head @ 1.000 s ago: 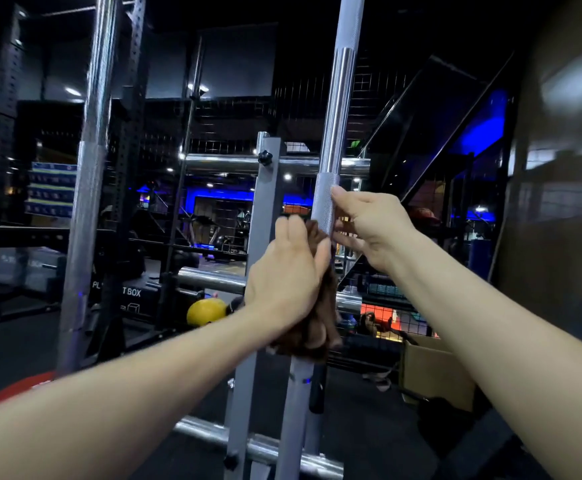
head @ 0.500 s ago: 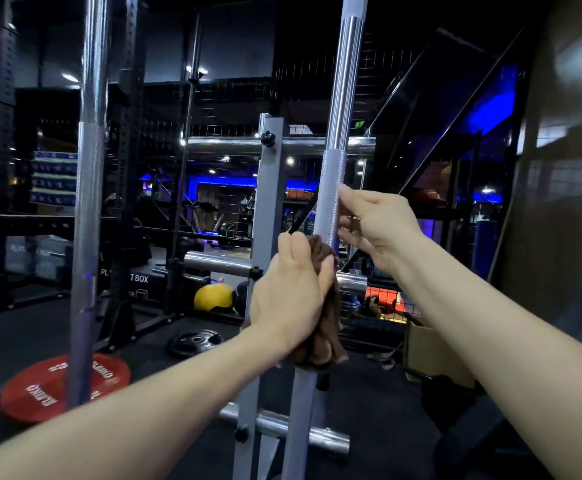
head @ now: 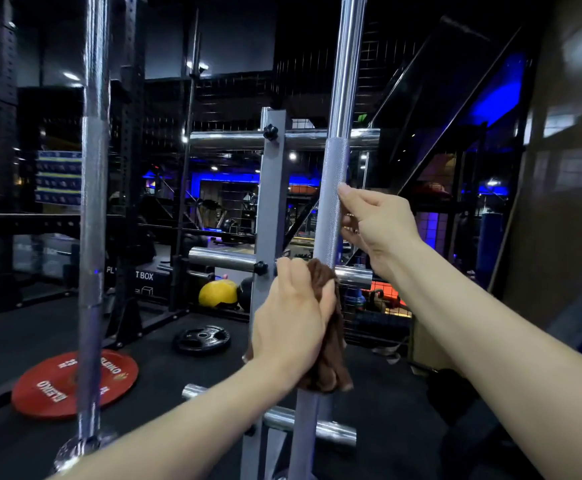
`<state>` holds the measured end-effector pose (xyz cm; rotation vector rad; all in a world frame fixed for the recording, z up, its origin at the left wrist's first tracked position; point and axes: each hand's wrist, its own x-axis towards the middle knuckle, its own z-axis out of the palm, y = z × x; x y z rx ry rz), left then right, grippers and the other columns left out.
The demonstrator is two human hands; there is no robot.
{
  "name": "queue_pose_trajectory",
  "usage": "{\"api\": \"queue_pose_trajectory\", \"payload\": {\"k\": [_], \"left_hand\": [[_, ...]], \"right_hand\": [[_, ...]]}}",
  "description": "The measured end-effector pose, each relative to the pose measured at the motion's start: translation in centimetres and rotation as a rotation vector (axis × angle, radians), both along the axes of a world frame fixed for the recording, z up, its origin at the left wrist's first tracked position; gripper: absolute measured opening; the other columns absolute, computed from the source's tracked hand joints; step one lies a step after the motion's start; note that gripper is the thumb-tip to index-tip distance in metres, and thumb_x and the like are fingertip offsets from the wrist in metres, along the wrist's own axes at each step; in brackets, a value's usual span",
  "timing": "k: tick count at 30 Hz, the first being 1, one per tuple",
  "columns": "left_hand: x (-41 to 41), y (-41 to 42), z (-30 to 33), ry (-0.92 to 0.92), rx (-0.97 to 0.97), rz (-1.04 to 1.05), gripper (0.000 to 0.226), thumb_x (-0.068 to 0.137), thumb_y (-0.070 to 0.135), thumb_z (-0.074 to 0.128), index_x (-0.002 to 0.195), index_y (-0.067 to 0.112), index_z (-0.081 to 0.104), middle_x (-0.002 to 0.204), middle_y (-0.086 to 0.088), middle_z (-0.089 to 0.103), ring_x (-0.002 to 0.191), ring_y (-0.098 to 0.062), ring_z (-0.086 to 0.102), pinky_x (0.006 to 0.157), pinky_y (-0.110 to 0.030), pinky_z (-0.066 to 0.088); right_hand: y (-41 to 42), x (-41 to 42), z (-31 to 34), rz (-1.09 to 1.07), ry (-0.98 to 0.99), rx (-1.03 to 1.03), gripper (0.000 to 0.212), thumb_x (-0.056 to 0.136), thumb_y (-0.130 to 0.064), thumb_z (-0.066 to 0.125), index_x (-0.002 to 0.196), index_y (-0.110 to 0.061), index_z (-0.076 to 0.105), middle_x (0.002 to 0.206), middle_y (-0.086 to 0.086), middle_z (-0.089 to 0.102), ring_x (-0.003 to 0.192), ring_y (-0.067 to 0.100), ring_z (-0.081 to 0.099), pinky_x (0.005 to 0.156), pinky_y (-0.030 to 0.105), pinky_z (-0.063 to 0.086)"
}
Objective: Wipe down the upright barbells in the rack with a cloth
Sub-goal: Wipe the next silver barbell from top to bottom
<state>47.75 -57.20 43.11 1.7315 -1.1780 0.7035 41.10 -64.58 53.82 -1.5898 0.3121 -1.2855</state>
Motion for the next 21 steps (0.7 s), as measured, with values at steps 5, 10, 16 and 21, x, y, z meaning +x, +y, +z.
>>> {"api": "queue_pose_trajectory", "payload": {"k": [5, 10, 16, 21], "left_hand": [[0.2, -0.7, 3.9, 0.038, -0.072, -0.036, 0.027, 0.097, 0.044, 0.035, 0.098, 0.019, 0.028, 0.112, -0.008, 0.049, 0.100, -0.032, 0.055, 0.066, -0.040, 0.036], [0.2, -2.7, 8.0, 0.010, -0.221, 0.034, 0.042, 0.098, 0.043, 0.036, 0.117, 0.006, 0.037, 0.118, -0.010, 0.040, 0.098, -0.031, 0.054, 0.060, -0.038, 0.027], [0.2, -1.0, -0.2, -0.084, -0.131, 0.033, 0.047, 0.089, 0.051, 0.024, 0.103, 0.009, 0.040, 0.102, -0.012, 0.046, 0.085, -0.033, 0.057, 0.050, -0.033, 0.029], [0.5, -0.8, 3.2, -0.008, -0.067, -0.011, 0.040, 0.096, 0.047, 0.034, 0.110, 0.010, 0.036, 0.115, -0.010, 0.044, 0.101, -0.033, 0.054, 0.063, -0.040, 0.033]], "right_hand": [[-0.3, 0.0, 0.0, 0.003, -0.007, 0.028, 0.023, 0.092, -0.023, 0.063, 0.072, -0.013, 0.069, 0.073, 0.009, 0.052, 0.048, 0.007, 0.042, 0.054, 0.021, 0.051], [-1.2, 0.4, -0.2, 0.006, -0.037, 0.002, 0.035, 0.091, -0.025, 0.064, 0.059, -0.012, 0.069, 0.058, 0.002, 0.060, 0.052, 0.012, 0.052, 0.053, 0.023, 0.043], [-0.7, 0.7, -1.1, 0.015, -0.040, -0.014, 0.020, 0.092, -0.021, 0.062, 0.075, -0.012, 0.068, 0.061, 0.001, 0.055, 0.064, 0.016, 0.043, 0.071, 0.033, 0.045], [-0.8, 1.0, -0.7, -0.055, 0.003, -0.030, 0.019, 0.090, -0.027, 0.066, 0.074, -0.015, 0.065, 0.062, -0.004, 0.063, 0.063, 0.014, 0.056, 0.063, 0.030, 0.051]]}}
